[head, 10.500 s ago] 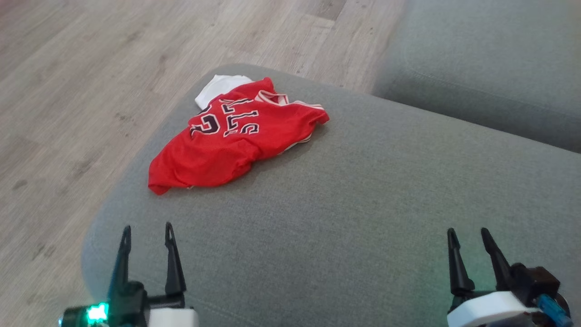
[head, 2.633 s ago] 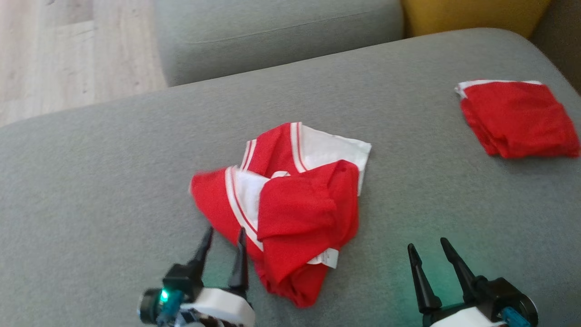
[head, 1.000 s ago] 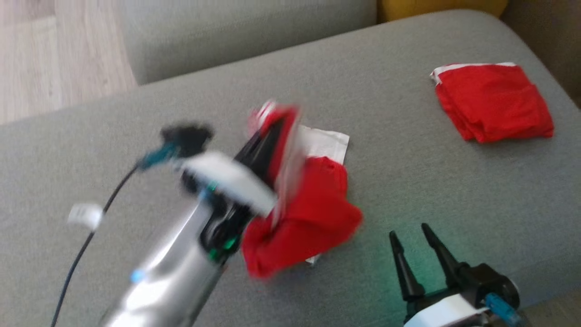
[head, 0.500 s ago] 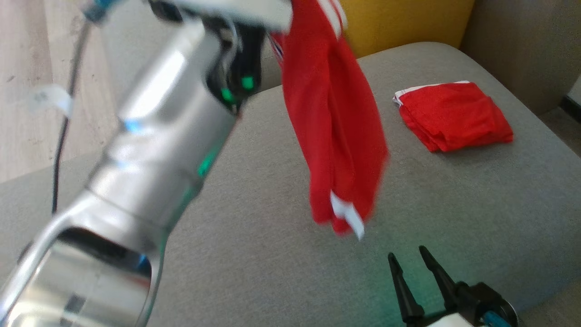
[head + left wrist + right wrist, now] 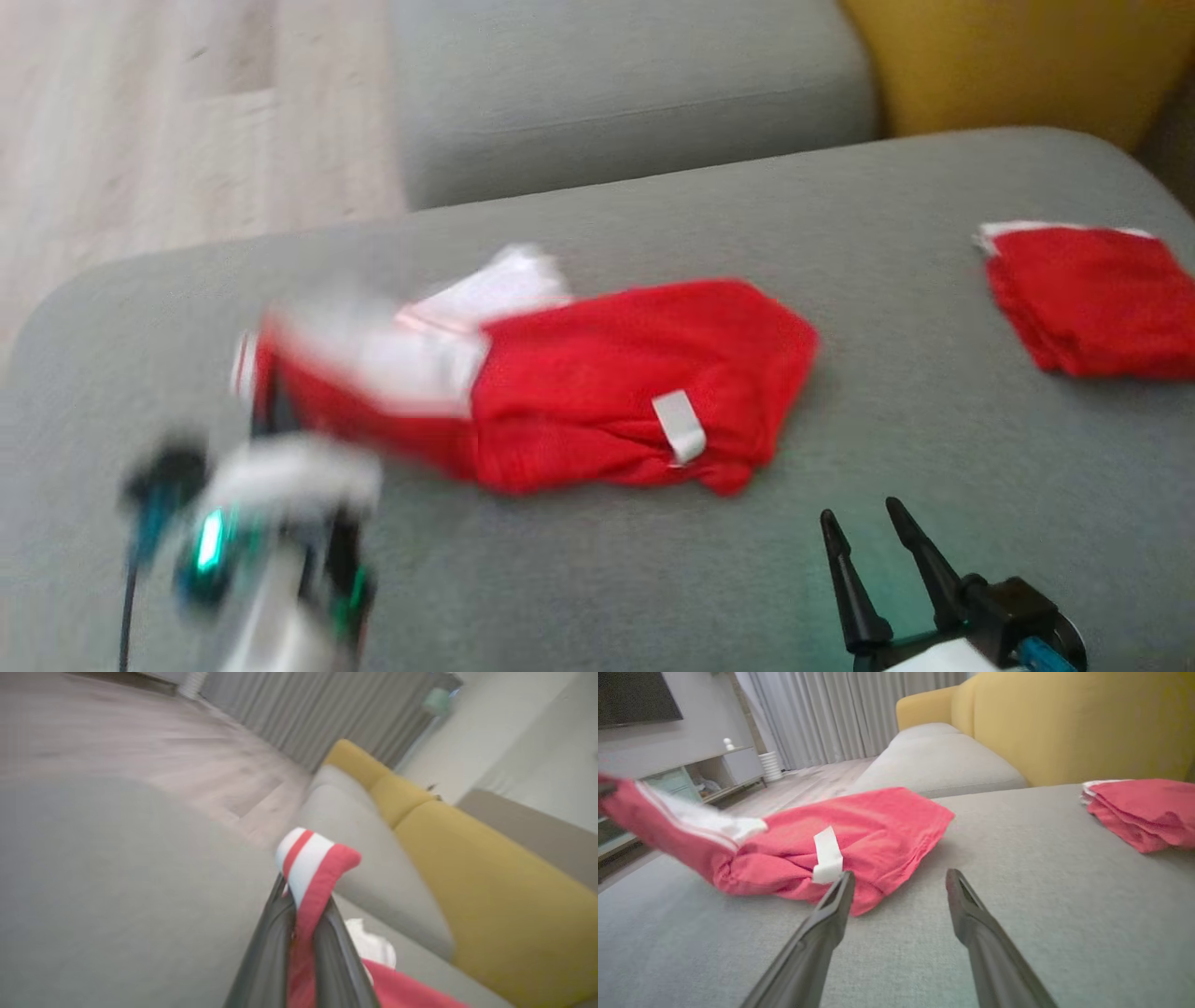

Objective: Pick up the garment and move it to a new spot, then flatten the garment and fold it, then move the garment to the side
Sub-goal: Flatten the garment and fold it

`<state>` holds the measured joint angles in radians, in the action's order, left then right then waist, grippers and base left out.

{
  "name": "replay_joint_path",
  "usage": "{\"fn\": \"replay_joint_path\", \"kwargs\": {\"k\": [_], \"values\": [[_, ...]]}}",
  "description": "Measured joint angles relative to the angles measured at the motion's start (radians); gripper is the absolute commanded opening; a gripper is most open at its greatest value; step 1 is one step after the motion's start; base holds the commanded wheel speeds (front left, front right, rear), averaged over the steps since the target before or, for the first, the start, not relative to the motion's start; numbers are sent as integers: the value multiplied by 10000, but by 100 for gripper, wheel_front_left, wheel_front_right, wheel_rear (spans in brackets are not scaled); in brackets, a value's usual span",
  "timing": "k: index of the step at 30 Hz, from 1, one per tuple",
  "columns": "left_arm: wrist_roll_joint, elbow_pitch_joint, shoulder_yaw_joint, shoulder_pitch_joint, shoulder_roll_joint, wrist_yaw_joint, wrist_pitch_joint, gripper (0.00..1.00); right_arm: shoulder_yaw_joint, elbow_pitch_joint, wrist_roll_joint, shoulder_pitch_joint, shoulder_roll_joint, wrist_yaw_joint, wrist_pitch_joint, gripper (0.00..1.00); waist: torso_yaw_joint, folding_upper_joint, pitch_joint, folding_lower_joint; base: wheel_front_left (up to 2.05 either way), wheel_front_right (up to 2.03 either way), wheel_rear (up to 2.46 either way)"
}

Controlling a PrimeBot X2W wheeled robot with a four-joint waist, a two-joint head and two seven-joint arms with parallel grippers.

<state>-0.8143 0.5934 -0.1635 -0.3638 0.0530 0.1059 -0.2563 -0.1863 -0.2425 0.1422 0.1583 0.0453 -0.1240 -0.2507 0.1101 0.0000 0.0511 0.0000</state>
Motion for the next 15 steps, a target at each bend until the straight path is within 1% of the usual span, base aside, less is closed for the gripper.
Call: {"fn": "replay_joint_path", "kwargs": {"k": [3,4,7,9,10,11,12,13,15], "values": [[612,-560,817,1921,-31,-146,0,0,29,25,-15,-2,-4,0,0,100,-405,0,-67,0,0,0,0],[612,-560,817,1921,-31,-146,0,0,29,25,-15,-2,-4,0,0,100,-405,0,-67,0,0,0,0],[1206,-1423,1269,3100,-63,-520,-2,0,44,25,-29,-1,-4,0,0,100,-743,0,-141,0,0,0,0],[1578,-1981,1210,3613,-59,-673,-2,0,59,25,-29,0,-4,0,0,100,-935,0,-188,0,0,0,0],[1645,-2138,1024,3841,-46,-727,-2,24,69,25,-29,0,-4,0,0,100,-1018,0,-205,0,0,0,0],[1701,-2243,826,4067,-50,-721,-2,91,75,25,-29,1,-4,0,0,100,-1091,0,-219,0,0,0,0],[1843,-2362,656,4314,-54,-711,-2,100,73,25,-29,3,-4,0,0,100,-1152,0,-227,0,0,0,0],[2044,-2487,523,4572,-69,-704,-2,100,67,25,-29,4,-4,0,0,100,-1197,0,-231,0,0,0,0],[2504,-2777,483,4992,-61,-548,-2,100,58,25,-29,6,-4,0,0,100,-1240,0,-227,0,0,0,0]]}}
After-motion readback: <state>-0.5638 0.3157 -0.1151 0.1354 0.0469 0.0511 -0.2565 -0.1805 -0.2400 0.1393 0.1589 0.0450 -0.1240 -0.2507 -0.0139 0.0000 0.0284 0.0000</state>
